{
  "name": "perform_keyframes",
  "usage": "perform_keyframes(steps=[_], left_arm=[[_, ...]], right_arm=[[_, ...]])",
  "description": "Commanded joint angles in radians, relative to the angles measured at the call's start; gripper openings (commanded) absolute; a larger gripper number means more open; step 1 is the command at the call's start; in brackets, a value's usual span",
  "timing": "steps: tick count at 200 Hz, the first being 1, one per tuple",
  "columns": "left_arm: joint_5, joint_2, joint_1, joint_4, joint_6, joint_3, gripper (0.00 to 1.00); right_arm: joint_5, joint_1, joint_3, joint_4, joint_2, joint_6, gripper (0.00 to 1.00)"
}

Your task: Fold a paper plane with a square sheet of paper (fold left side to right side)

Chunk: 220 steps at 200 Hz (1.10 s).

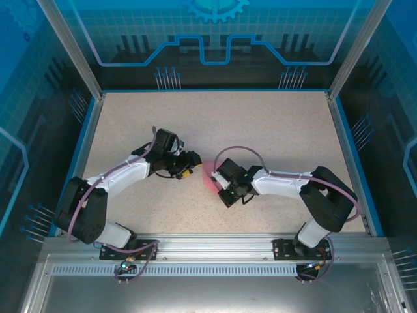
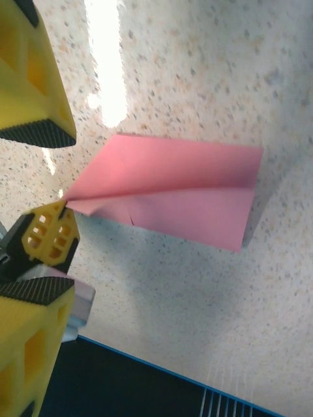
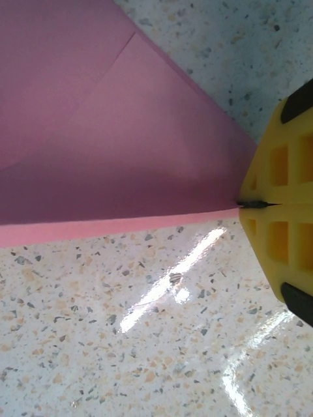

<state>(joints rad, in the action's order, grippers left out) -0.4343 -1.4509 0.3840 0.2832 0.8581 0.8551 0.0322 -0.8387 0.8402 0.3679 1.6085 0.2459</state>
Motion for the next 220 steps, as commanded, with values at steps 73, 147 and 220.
perform_keyframes(steps=[73,147,220], left_arm=[[-0.073,-0.116,0.049,-0.116,0.016,-0.035,0.42],[-0.082,-0.284,0.121,-0.175,0.036,0.057,0.40],[-0.077,-0.369,0.143,-0.177,0.038,0.104,0.42]], right_arm=[[0.297,0.115,-0.066,-0.102,-0.038,0.028,0.00],[0.394,0.176,-0.103,-0.143,-0.032,0.041,0.00],[0.445,0.217,-0.121,-0.164,-0.022,0.050,0.03]])
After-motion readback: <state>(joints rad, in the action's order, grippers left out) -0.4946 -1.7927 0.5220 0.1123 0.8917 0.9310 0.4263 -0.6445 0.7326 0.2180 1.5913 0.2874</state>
